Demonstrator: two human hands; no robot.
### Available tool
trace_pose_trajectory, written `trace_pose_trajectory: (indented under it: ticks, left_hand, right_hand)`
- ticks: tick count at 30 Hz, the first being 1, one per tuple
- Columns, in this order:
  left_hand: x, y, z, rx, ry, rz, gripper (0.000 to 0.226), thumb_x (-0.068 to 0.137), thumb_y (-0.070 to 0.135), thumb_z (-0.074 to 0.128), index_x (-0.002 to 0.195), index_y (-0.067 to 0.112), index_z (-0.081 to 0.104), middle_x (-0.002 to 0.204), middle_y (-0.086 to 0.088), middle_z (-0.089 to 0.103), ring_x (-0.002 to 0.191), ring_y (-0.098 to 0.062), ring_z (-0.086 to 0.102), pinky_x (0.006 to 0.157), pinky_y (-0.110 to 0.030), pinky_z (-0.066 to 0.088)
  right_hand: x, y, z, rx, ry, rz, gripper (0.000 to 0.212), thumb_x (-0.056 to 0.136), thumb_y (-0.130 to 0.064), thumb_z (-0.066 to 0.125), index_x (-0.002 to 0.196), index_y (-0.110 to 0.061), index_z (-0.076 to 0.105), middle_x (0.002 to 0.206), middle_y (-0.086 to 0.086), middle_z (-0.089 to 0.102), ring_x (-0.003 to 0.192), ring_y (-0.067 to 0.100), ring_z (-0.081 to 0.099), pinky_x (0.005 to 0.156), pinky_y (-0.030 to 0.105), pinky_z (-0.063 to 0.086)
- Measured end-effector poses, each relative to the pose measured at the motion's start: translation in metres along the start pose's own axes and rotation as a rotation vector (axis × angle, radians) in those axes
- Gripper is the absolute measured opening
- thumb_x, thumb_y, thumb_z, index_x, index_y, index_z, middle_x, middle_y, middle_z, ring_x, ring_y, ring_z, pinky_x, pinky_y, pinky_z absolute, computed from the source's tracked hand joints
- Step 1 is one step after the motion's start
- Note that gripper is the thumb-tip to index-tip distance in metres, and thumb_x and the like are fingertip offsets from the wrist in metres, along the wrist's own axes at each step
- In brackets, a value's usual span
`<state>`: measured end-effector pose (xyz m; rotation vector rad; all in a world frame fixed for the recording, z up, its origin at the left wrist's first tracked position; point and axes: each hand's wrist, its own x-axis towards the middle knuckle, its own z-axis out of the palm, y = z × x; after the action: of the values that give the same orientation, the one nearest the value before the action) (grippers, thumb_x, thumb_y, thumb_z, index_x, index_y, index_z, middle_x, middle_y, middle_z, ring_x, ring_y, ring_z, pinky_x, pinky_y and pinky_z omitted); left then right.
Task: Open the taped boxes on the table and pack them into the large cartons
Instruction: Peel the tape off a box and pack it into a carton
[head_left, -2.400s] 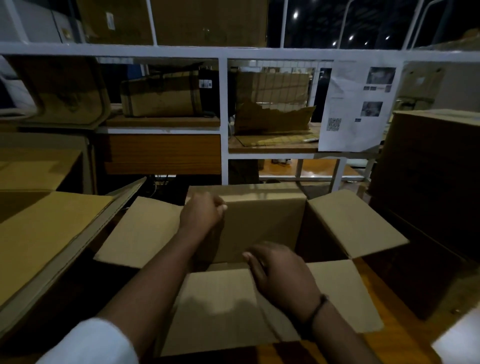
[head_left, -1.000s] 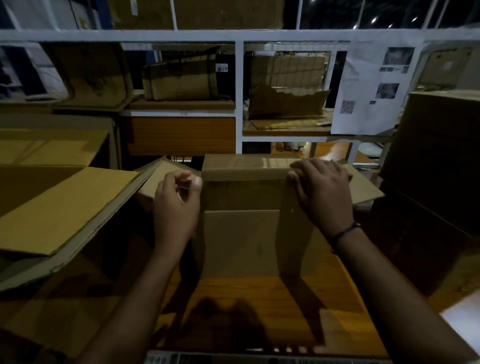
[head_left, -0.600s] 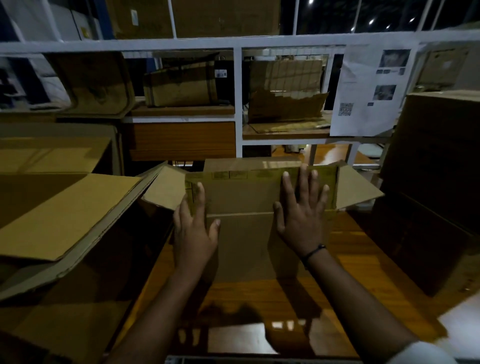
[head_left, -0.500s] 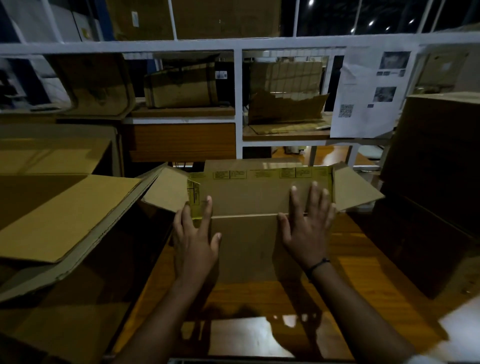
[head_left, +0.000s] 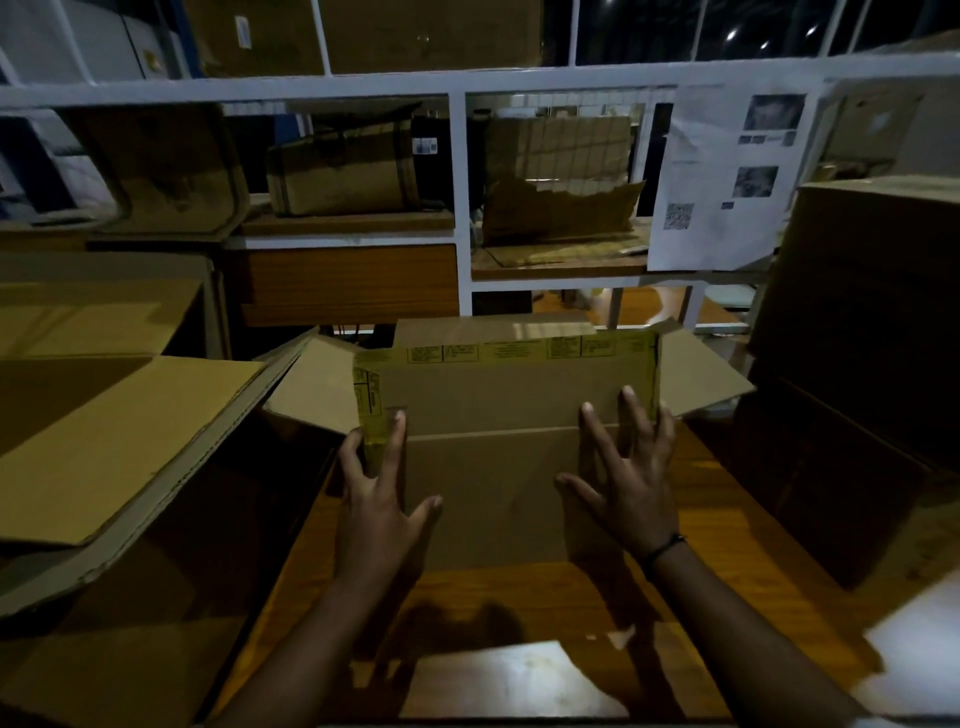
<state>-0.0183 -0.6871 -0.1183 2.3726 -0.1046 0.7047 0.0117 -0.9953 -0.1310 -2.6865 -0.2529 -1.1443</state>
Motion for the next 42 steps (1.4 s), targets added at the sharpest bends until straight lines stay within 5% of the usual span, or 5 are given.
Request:
trace_pose_trajectory:
  ticks: [5,10,14,23,42]
  left_hand:
    - [0.01,0.012,-0.015,0.059,0.068,0.048,0.114,0.07,0.022,0.094,0.16,0.042,0.025,0.161,-0.02,0.018,0.127,-0.04,0.051,0.064,-0.018,0.047]
    - [0.041,0.035,-0.05,0.096,0.05,0.111,0.117,0.073,0.033,0.091,0.161,0.043,0.015,0.163,-0.011,0.013,0.142,-0.037,0.035,0.093,-0.048,0.054]
    - [0.065,0.059,-0.076,0.136,0.064,0.158,0.117,0.073,0.038,0.09,0.159,0.048,0.013,0.163,-0.01,0.012,0.14,-0.037,0.039,0.094,-0.047,0.055]
    - [0.125,0.119,-0.131,0.174,0.163,0.302,0.116,0.072,0.037,0.091,0.16,0.046,0.017,0.164,-0.009,0.01,0.132,-0.036,0.047,0.094,-0.045,0.054]
    - [0.148,0.129,-0.261,0.369,0.358,0.345,0.121,0.072,0.039,0.09,0.163,0.04,0.01,0.161,-0.012,0.012,0.148,-0.035,0.027,0.108,-0.049,0.044]
  right_hand:
    - [0.017,0.001,-0.018,0.085,0.092,-0.023,0.077,0.079,-0.042,0.08,0.148,-0.029,0.048,0.165,0.018,0.018,0.145,0.055,0.018,0.112,0.07,0.026]
    - [0.061,-0.001,-0.065,0.066,0.084,-0.028,0.085,0.07,-0.06,0.078,0.145,-0.03,0.054,0.167,0.014,0.014,0.145,0.055,0.018,0.109,0.072,0.03]
    - [0.087,0.0,-0.095,-0.001,0.009,-0.063,0.107,0.059,-0.074,0.077,0.152,-0.037,0.041,0.17,0.008,-0.003,0.145,0.058,0.01,0.106,0.077,0.03]
    - [0.141,0.004,-0.143,-0.041,0.146,-0.07,0.111,0.061,-0.082,0.069,0.156,-0.038,0.033,0.169,0.008,-0.012,0.149,0.053,0.006,0.113,0.07,0.024]
    - [0.216,-0.079,-0.185,0.117,0.345,-0.195,0.104,0.065,-0.078,0.067,0.154,-0.032,0.039,0.169,0.012,0.001,0.145,0.058,0.01,0.105,0.074,0.029]
